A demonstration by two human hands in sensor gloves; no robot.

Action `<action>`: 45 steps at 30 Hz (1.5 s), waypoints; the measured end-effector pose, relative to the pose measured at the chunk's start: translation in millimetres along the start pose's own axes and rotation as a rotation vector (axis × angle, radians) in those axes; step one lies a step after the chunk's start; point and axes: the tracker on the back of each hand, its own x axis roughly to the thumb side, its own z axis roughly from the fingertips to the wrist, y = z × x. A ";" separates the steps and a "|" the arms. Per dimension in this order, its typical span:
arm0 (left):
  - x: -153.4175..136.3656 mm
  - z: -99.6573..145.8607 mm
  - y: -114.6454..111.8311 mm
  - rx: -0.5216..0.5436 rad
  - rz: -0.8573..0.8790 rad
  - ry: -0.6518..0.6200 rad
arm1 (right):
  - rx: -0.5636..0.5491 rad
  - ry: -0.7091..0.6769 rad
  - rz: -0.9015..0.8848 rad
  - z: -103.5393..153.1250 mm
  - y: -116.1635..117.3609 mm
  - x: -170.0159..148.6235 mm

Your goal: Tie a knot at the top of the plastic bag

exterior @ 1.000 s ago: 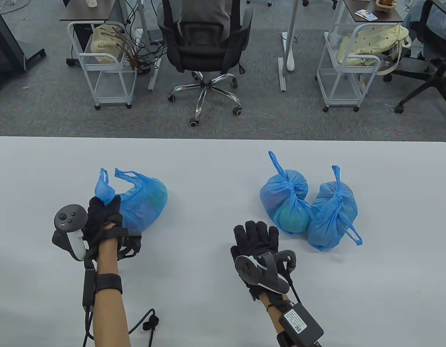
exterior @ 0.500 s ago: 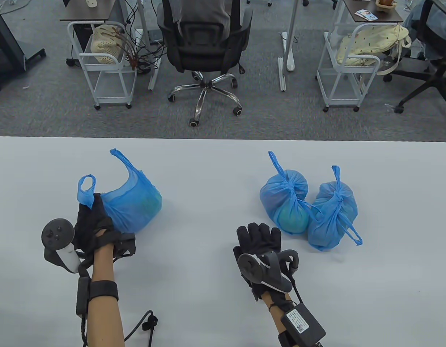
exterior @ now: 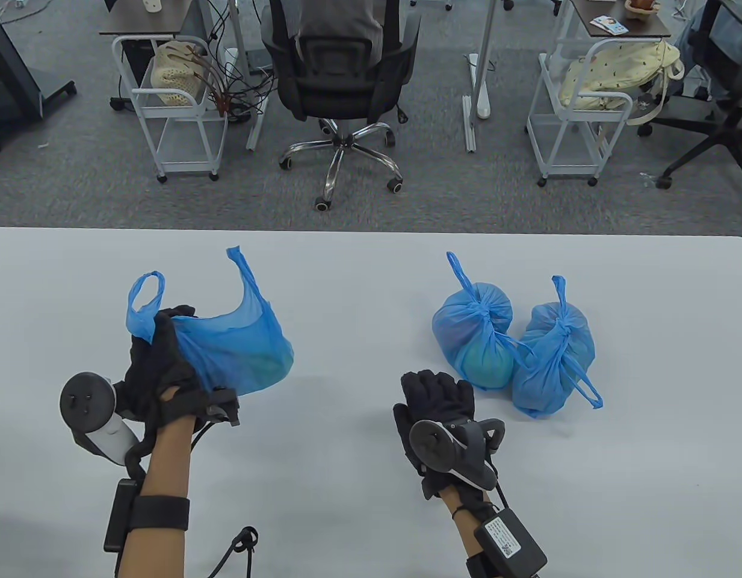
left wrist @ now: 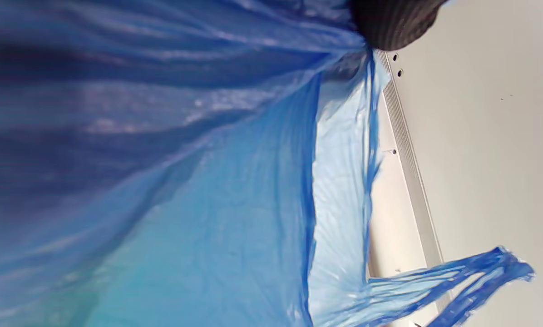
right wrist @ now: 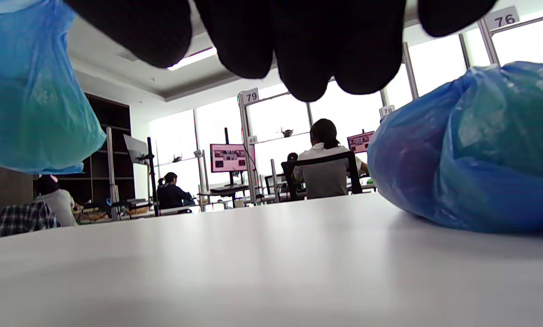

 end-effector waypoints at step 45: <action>-88.6 107.4 -121.2 -0.488 0.341 0.154 | 0.307 0.017 -1.219 -8.2 -5.3 -37.3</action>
